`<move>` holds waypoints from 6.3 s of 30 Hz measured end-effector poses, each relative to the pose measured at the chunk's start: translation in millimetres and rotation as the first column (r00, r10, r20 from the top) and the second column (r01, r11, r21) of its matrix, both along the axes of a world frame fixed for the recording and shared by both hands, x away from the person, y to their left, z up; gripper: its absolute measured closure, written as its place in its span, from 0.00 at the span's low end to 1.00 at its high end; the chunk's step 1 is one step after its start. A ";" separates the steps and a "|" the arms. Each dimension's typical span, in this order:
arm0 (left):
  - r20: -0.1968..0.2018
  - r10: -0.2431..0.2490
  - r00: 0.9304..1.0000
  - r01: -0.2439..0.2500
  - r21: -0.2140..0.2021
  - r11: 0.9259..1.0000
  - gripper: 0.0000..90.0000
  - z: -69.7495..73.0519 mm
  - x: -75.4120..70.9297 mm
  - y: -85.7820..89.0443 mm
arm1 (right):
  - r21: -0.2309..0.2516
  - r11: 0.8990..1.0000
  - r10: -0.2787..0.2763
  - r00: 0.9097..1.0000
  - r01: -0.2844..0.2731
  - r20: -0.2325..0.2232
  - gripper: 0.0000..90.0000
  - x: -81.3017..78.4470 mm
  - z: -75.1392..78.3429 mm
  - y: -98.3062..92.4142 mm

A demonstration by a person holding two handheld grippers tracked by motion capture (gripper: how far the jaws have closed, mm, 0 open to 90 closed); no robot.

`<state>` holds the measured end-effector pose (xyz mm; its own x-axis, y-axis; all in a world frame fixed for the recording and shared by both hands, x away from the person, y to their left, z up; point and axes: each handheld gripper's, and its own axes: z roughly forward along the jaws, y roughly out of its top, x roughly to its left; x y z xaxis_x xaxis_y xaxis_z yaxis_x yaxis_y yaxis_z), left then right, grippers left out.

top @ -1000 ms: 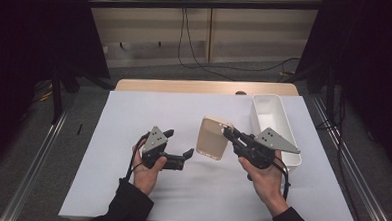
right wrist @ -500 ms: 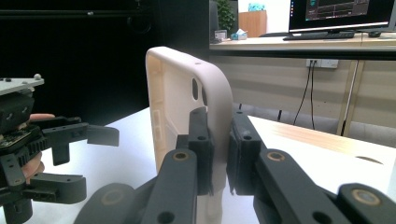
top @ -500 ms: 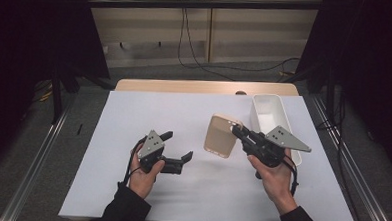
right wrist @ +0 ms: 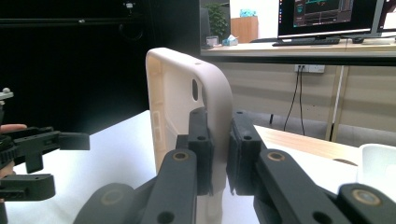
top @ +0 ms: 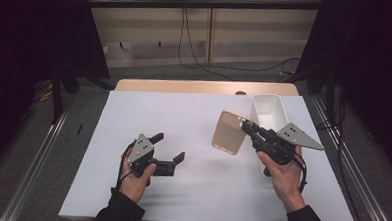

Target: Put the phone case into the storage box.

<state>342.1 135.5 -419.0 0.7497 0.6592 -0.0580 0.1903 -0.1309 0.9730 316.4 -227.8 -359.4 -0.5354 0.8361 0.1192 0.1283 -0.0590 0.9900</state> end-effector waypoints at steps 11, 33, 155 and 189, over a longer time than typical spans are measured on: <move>-0.002 0.090 0.996 -0.090 -0.031 0.995 0.02 -2.1 -7.1 16.0 | 0.023 1.000 -0.007 1.000 0.007 0.020 0.91 -0.3 12.3 -11.3; 0.005 0.101 0.995 -0.101 -0.053 0.994 0.03 -2.9 -17.1 42.7 | 0.023 0.998 -0.051 0.995 0.050 0.089 0.91 10.6 42.5 -54.1; 0.033 0.163 0.986 -0.165 0.073 0.984 0.04 -10.1 -25.3 87.6 | -0.129 0.978 -0.165 0.986 0.163 -0.006 0.91 146.5 -23.7 -133.0; 0.043 0.156 0.987 -0.159 0.079 0.984 0.03 -10.3 -26.8 84.5 | -0.193 0.962 -0.201 0.979 0.192 -0.031 0.90 158.8 -39.3 -131.4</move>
<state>315.2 220.0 -429.2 0.6367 0.7706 0.0264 0.1793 -0.1813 0.9669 475.2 -359.2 -398.7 -0.3555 0.9343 -0.0272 0.1827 0.0980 0.9783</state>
